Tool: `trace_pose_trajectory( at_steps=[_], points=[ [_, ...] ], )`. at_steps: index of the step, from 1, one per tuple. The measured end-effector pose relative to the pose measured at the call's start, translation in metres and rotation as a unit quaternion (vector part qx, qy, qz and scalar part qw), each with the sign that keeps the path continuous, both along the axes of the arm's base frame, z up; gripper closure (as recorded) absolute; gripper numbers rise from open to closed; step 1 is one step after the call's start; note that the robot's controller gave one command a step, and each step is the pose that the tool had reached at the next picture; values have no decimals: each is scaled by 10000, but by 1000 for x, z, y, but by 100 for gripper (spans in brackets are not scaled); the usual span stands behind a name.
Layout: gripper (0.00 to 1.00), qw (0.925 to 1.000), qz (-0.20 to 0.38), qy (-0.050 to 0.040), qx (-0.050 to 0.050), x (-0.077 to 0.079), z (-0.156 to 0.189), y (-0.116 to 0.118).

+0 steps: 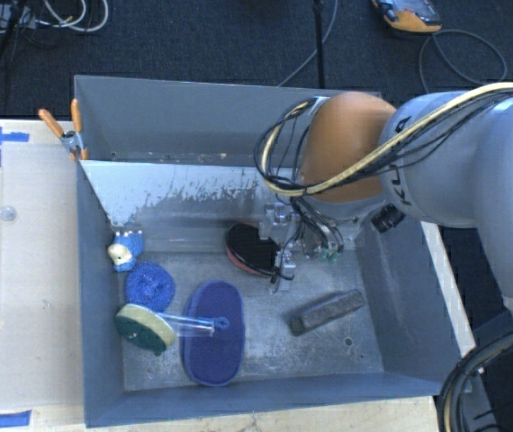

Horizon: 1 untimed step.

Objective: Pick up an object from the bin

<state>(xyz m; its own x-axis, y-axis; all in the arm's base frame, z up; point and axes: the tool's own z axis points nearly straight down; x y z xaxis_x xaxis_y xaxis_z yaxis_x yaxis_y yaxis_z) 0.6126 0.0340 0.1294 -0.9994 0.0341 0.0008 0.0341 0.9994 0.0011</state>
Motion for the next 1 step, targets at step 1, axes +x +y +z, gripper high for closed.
trace_pose_trajectory(
  at_steps=[1],
  points=[
    [0, 9960, -892, 17, -3, -1, -11, 2]
  ],
)
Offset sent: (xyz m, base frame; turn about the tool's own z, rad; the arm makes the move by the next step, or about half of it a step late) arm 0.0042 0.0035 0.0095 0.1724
